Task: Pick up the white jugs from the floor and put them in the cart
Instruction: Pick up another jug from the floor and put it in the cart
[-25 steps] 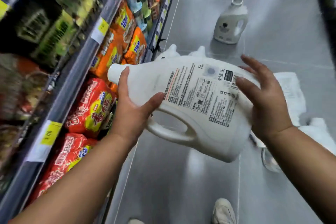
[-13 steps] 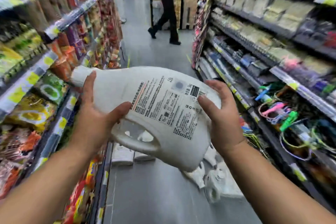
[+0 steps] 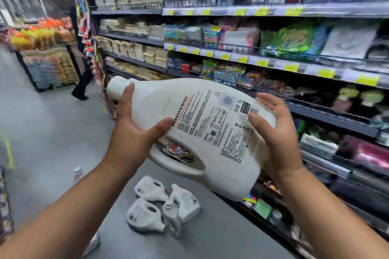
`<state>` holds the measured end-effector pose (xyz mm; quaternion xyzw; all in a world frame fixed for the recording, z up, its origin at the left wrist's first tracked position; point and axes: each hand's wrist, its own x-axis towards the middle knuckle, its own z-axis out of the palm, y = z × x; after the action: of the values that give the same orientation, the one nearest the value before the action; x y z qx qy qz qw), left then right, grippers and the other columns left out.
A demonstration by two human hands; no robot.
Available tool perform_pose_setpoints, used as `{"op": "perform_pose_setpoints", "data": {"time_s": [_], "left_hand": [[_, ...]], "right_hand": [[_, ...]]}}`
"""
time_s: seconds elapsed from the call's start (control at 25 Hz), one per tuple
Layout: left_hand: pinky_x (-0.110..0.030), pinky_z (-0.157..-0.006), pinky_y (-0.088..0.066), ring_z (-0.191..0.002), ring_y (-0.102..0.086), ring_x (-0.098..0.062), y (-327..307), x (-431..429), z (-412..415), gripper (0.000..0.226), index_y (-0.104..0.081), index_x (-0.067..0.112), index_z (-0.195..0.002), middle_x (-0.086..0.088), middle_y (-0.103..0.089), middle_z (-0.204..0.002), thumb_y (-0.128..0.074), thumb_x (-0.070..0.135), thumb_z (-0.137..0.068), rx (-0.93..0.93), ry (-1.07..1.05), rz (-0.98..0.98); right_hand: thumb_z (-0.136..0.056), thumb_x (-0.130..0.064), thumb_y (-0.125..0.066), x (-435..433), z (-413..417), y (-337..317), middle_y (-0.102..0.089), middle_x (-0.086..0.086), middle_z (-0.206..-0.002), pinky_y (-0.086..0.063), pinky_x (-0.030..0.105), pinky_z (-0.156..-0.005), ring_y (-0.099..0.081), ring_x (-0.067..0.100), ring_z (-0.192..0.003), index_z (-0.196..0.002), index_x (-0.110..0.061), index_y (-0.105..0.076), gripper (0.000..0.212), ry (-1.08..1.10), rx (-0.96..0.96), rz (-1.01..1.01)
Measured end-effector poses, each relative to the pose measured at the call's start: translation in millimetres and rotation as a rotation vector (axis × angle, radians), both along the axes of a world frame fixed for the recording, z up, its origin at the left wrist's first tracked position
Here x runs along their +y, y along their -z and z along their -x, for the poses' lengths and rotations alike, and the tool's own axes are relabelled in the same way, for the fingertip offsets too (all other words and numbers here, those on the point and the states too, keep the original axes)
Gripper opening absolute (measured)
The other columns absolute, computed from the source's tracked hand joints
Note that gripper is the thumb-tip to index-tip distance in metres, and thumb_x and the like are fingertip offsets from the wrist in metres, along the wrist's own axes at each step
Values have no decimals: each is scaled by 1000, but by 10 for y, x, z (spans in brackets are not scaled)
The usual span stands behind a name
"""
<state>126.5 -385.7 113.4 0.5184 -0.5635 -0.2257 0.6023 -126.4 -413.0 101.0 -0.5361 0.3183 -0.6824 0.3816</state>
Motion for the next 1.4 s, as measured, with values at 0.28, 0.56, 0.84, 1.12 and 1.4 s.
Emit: {"op": "perform_pose_setpoints", "data": {"time_s": [0.28, 0.56, 0.84, 1.12, 1.4], "left_hand": [[-19, -102, -39, -114, -49, 1, -216, 273, 2723, 109, -22, 44, -148, 16, -39, -139, -85, 44, -58, -73, 381, 31], [-13, -95, -42, -112, -49, 16, -100, 1043, 5273, 104, -27, 51, -146, 23, -44, -138, -87, 44, -61, 18, 839, 36], [-22, -97, -45, -114, -56, 3, 104, 2000, 7461, 96, -33, 51, -143, 18, -53, -134, -87, 35, -65, 43, 1290, -41], [-27, -100, -48, -118, -56, 1, 355, 2983, 9347, 85, -40, 54, -134, 17, -53, -137, -86, 33, -66, 83, 1745, -93], [-8, -91, -44, -111, -54, 15, 578, 4214, 10479, 77, -43, 37, -138, 21, -55, -128, -82, 21, -74, 131, 2071, -103]], "right_hand": [[-73, -13, -62, 1362, 2598, -159, -58, -3, -108, -53, 21, -71, -66, 4, -89, -112, -19, -55, 40, 360, -94, 19], [-73, -9, -60, 3056, 4539, -113, -70, -20, -83, -53, 18, -64, -67, 1, -78, -113, -11, -53, 41, 812, -107, 0], [-73, -19, -62, 4625, 5671, 94, -61, -4, -113, -56, 27, -76, -67, 12, -94, -116, -23, -58, 43, 1347, -312, -55], [-92, -8, -54, 5633, 6355, 407, -66, 4, -107, -55, 23, -63, -69, 9, -79, -122, -15, -58, 31, 1801, -499, -100], [-94, -6, -51, 6515, 6720, 658, -74, -6, -82, -51, 16, -53, -67, 1, -62, -128, -13, -55, 35, 2082, -701, -32]]}}
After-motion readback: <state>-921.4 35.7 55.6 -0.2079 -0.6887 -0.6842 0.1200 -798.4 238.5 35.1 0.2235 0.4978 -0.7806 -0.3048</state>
